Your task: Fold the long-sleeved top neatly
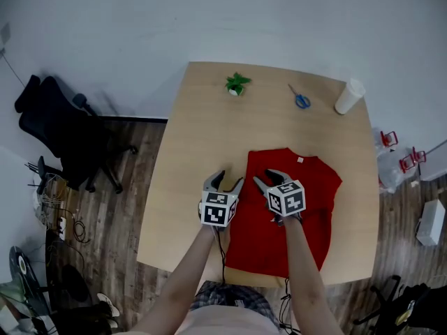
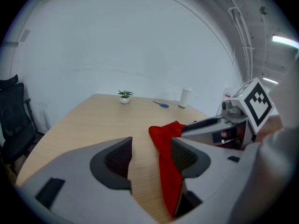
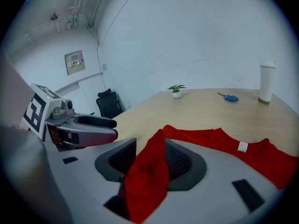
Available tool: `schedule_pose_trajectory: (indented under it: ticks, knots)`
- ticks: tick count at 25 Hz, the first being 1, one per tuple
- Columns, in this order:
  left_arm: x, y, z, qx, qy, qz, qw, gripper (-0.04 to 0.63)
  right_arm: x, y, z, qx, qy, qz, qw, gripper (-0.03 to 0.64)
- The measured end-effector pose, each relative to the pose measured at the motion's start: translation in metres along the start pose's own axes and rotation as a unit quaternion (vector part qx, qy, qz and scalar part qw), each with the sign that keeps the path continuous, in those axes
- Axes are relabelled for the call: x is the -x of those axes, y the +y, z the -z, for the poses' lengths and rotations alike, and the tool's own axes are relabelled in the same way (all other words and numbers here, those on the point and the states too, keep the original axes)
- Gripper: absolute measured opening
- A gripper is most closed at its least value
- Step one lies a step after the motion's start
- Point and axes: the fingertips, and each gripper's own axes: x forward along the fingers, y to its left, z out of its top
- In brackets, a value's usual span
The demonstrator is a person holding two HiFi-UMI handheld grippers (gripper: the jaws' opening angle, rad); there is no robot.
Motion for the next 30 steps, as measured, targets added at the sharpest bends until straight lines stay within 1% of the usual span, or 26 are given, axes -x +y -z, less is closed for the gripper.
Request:
schedule_pose_trajectory:
  ticks: [2, 3, 5, 7, 11, 15, 19, 21, 24, 26, 27, 28, 30]
  knots:
    - [0.001, 0.001, 0.001, 0.001, 0.000, -0.002, 1.0000, 0.259, 0.005, 0.000, -0.008, -0.023, -0.031, -0.005, 0.999, 0.281]
    - [0.000, 0.001, 0.000, 0.000, 0.000, -0.002, 1.0000, 0.259, 0.010, -0.004, -0.013, -0.037, -0.049, 0.000, 0.998, 0.301]
    - [-0.001, 0.000, -0.001, -0.002, 0.000, 0.000, 1.0000, 0.259, 0.024, -0.018, -0.021, -0.066, -0.082, 0.018, 0.994, 0.319]
    - [-0.003, -0.005, -0.004, -0.009, 0.000, 0.005, 0.9999, 0.259, 0.042, -0.036, -0.024, -0.086, -0.102, 0.043, 0.990, 0.324]
    - [-0.013, -0.022, -0.017, -0.038, 0.002, 0.027, 0.9989, 0.262, 0.082, -0.073, -0.021, -0.090, -0.109, 0.090, 0.986, 0.322]
    - [-0.032, -0.046, -0.034, -0.073, 0.015, 0.057, 0.9956, 0.306, 0.124, -0.111, -0.015, -0.083, -0.104, 0.130, 0.983, 0.319]
    - [-0.057, -0.068, -0.046, -0.115, 0.043, 0.093, 0.9881, 0.335, 0.151, -0.146, -0.007, -0.057, -0.080, 0.155, 0.983, 0.316]
    - [-0.070, -0.077, -0.051, -0.142, 0.067, 0.116, 0.9808, 0.341, 0.158, -0.161, -0.003, -0.025, -0.050, 0.158, 0.986, 0.318]
    - [-0.089, -0.087, -0.053, -0.197, 0.101, 0.148, 0.9638, 0.349, 0.161, -0.178, 0.004, 0.039, 0.014, 0.146, 0.988, 0.322]
    - [-0.105, -0.091, -0.053, -0.240, 0.124, 0.163, 0.9488, 0.351, 0.158, -0.188, 0.010, 0.084, 0.061, 0.130, 0.986, 0.327]
    - [-0.110, -0.090, -0.049, -0.259, 0.145, 0.168, 0.9401, 0.353, 0.155, -0.191, 0.013, 0.103, 0.083, 0.119, 0.984, 0.328]
    - [-0.116, -0.089, -0.043, -0.271, 0.170, 0.175, 0.9311, 0.356, 0.152, -0.194, 0.018, 0.118, 0.104, 0.109, 0.982, 0.331]
    - [-0.125, -0.088, -0.030, -0.283, 0.212, 0.193, 0.9152, 0.357, 0.147, -0.199, 0.027, 0.137, 0.138, 0.089, 0.977, 0.334]
